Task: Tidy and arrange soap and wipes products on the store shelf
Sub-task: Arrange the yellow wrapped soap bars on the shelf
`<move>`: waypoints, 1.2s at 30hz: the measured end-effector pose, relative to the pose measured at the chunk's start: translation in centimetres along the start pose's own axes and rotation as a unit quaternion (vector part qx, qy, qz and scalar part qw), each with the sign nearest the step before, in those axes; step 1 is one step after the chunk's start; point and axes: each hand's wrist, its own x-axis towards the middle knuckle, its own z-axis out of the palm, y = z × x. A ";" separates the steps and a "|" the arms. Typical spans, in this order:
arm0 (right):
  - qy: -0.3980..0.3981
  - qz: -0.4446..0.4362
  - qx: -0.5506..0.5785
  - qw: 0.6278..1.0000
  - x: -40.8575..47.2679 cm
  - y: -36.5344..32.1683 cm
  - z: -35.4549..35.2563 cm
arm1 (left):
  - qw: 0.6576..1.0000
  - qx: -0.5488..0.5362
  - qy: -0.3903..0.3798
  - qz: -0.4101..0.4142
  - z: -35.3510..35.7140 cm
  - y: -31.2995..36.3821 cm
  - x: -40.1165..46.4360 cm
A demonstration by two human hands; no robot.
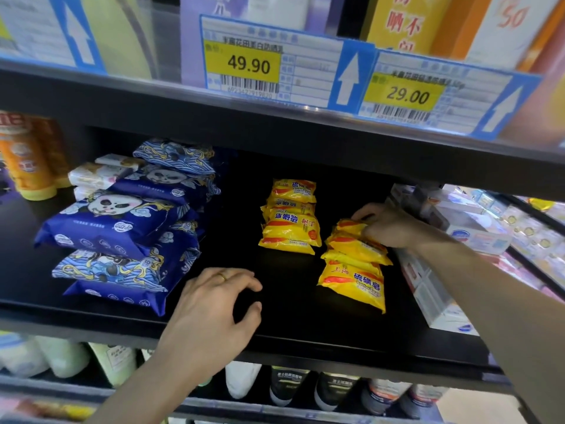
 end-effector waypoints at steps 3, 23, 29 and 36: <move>-0.012 0.000 -0.013 1.000 0.0 0.0 -0.4 | 1.000 0.002 -0.007 -0.001 -0.1 0.0 0.1; 0.056 -0.178 -0.256 0.948 -1.7 -9.1 5.3 | 0.994 -0.088 -0.028 -0.065 -0.9 -0.1 0.3; 0.102 -0.223 -0.243 0.938 -4.2 -9.5 5.8 | 0.979 -0.177 0.012 -0.096 -1.2 0.0 0.4; 0.207 -0.329 -0.128 0.912 -10.6 -8.3 7.4 | 0.946 -0.289 0.028 -0.144 -1.1 0.1 0.8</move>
